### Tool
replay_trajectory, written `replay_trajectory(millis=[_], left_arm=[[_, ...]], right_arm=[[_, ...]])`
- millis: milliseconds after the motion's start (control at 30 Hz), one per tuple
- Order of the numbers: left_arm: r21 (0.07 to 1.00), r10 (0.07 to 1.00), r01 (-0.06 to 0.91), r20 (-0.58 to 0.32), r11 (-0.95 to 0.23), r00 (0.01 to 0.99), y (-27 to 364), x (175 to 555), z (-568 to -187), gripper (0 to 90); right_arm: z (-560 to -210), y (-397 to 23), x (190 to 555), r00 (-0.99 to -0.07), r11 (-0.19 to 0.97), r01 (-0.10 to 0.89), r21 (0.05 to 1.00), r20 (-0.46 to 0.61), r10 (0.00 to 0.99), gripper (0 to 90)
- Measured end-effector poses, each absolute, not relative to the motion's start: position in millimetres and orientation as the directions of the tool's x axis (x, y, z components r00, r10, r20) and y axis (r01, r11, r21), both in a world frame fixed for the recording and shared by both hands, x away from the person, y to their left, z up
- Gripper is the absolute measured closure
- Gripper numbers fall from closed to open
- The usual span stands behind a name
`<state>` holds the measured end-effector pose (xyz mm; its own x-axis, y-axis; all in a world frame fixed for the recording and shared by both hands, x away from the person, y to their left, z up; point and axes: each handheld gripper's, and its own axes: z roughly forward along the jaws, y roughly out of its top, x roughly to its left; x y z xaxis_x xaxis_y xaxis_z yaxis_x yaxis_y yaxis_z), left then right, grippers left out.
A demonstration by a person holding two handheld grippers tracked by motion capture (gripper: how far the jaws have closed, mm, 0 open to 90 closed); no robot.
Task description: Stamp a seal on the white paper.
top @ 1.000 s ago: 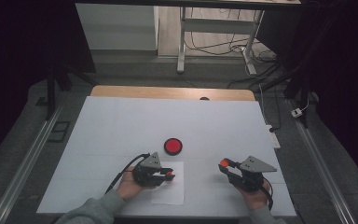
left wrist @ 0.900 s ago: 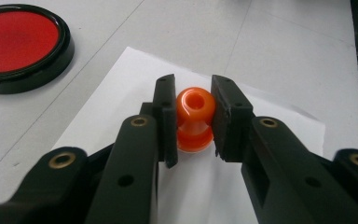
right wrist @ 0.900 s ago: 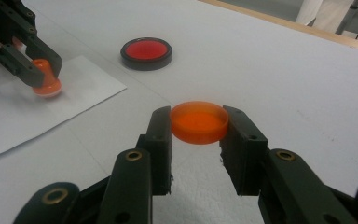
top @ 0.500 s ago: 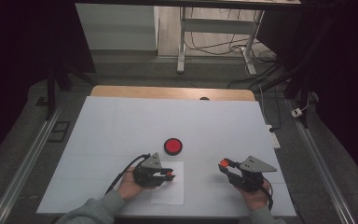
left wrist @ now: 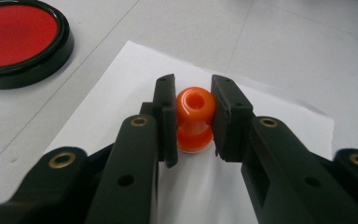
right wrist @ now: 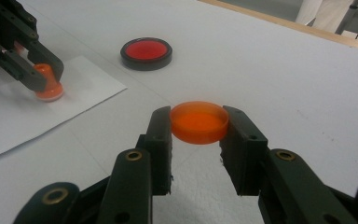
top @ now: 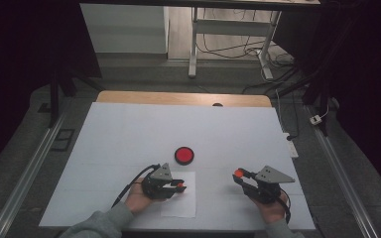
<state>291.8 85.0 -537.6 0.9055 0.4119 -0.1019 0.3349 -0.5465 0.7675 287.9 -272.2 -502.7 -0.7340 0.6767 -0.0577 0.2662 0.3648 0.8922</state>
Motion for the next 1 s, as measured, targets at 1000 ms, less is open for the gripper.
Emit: replay_trajectory(millis=[1000], left_arm=[[0.780,0.415,0.258,0.002,-0.570,0.910,82.6,280.6,-540.8,72.9]], right_arm=[[-503.1,-272.1,287.8,-0.734,0.362,0.268,0.893,-0.053,0.677,64.1]])
